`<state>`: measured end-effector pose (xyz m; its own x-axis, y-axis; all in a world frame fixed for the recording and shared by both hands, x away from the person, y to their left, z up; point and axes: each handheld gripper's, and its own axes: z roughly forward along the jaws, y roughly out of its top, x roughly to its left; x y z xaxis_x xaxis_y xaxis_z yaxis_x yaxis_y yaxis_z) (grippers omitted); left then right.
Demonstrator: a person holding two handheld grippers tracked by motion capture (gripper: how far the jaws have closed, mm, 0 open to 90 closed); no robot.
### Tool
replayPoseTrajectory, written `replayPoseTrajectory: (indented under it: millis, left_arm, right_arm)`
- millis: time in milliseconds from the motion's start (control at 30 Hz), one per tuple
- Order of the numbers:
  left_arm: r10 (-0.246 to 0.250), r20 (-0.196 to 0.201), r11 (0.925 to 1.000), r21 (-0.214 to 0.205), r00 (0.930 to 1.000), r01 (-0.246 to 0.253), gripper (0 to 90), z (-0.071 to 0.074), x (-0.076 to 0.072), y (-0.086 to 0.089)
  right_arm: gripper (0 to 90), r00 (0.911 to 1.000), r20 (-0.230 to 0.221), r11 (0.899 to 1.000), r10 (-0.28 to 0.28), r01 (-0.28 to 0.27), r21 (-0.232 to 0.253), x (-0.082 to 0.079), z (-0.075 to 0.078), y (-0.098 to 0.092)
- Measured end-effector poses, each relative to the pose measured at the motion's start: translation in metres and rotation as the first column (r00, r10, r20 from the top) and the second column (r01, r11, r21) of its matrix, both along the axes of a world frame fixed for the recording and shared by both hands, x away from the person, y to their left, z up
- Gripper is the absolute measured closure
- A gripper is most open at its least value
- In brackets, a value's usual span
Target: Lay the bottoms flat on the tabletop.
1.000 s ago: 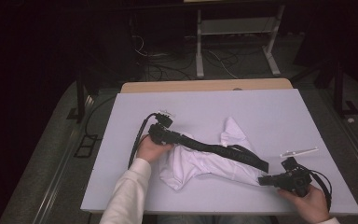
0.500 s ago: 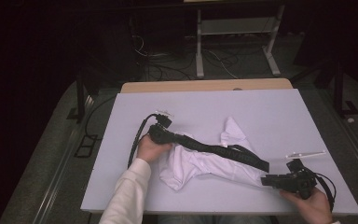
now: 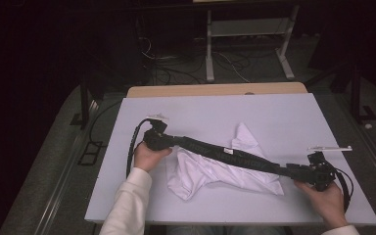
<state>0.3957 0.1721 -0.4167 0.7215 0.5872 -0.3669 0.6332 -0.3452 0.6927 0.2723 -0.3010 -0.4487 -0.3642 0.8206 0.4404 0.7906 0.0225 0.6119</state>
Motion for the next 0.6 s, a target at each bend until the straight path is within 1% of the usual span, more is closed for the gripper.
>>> replayPoseTrajectory:
  millis: [33,100,133,167,233,333,367,467,500,533,567,600]
  left_arm:
    - [0.012,-0.002,0.9999,-0.005,0.9999,-0.012,84.9,-0.002,0.0,0.003]
    - [0.015,-0.01,0.9999,-0.008,0.9998,-0.015,84.9,-0.003,0.0,0.005]
    - [0.017,-0.013,0.9998,-0.008,0.9998,-0.017,84.9,-0.005,0.0,0.006]
    - [0.023,-0.017,0.9997,-0.009,0.9996,-0.023,84.9,-0.006,0.0,0.006]
    - [0.026,-0.026,0.9996,-0.009,0.9993,-0.026,84.9,-0.01,0.001,0.007]
    - [0.024,-0.035,0.9997,-0.003,0.9991,-0.024,84.9,-0.013,0.001,0.007]
    - [0.026,-0.037,0.9997,-0.001,0.999,-0.026,84.9,-0.013,0.001,0.006]
    - [0.027,-0.041,0.9996,-0.004,0.9988,-0.027,84.9,-0.014,0.002,0.006]
    - [0.025,-0.04,0.9997,-0.001,0.9989,-0.025,84.9,-0.014,0.002,0.007]
    - [0.027,-0.041,0.9996,-0.001,0.9988,-0.027,84.9,-0.014,0.002,0.007]
    - [0.028,-0.041,0.9996,0.0,0.9988,-0.028,84.9,-0.014,0.002,0.007]
    - [0.03,-0.041,0.9995,0.002,0.9987,-0.03,84.9,-0.015,0.002,0.007]
  right_arm:
    - [43.9,1.0,0.002,1.0,-0.004,0.004,0.003,0.001,0.0,-0.001]
    - [44.1,1.0,0.002,1.0,-0.004,0.004,0.01,0.002,-0.001,-0.002]
    - [44.5,0.9999,-0.003,0.999,-0.011,0.011,0.037,0.005,-0.002,-0.003]
    - [44.5,0.9999,-0.003,0.999,-0.011,0.011,0.037,0.005,-0.002,-0.003]
    - [45.8,0.9998,-0.015,0.998,-0.013,0.014,0.067,0.009,-0.003,-0.004]
    - [50.4,0.9993,-0.037,0.998,-0.003,0.005,0.061,0.016,-0.007,-0.001]
    - [50.4,0.9993,-0.037,0.998,-0.003,0.005,0.061,0.016,-0.007,-0.001]
    - [54.3,0.9978,-0.066,0.998,0.009,-0.005,0.064,0.022,-0.012,0.002]
    - [60.1,0.9946,-0.101,0.997,0.024,-0.016,0.077,0.025,-0.017,0.006]
    - [63.8,0.9939,-0.106,0.996,0.029,-0.019,0.088,0.026,-0.017,0.006]
    - [63.8,0.9939,-0.106,0.996,0.029,-0.019,0.088,0.026,-0.017,0.006]
    - [71.2,0.9919,-0.121,0.995,0.038,-0.027,0.093,0.027,-0.018,0.008]
